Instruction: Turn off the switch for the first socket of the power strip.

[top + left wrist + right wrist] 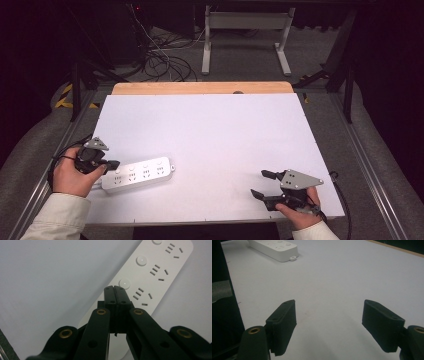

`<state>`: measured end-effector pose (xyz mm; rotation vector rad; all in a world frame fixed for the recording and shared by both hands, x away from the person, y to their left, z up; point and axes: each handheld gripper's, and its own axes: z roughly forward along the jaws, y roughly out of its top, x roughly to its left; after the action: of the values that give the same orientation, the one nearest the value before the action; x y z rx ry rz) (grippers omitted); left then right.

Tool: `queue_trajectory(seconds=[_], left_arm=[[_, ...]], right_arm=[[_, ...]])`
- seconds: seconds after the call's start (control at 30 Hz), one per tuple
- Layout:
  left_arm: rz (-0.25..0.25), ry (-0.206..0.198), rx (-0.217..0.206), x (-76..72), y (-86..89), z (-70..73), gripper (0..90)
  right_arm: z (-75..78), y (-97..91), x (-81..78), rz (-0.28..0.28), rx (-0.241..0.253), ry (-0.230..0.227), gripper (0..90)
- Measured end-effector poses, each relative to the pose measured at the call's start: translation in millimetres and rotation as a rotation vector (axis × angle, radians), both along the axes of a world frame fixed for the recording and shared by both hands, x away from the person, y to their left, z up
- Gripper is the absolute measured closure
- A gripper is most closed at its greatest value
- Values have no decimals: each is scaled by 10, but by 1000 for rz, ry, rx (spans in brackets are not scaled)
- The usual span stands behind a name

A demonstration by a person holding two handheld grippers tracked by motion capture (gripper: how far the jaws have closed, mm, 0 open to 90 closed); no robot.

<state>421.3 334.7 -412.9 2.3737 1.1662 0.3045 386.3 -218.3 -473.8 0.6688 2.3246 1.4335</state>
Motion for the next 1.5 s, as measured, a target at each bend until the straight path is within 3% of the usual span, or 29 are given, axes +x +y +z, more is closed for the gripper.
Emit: queue_trajectory(seconds=[0.37,0.5,1.5], left_arm=[[14,30,34,71,14,-102,900],[18,42,24,82,26,-142,900],[-2,63,59,103,-16,-191,900]], right_arm=[[-2,0,0,0,1,3,280],[-3,-1,1,-1,-1,3,280],[-7,2,1,1,-2,1,279]])
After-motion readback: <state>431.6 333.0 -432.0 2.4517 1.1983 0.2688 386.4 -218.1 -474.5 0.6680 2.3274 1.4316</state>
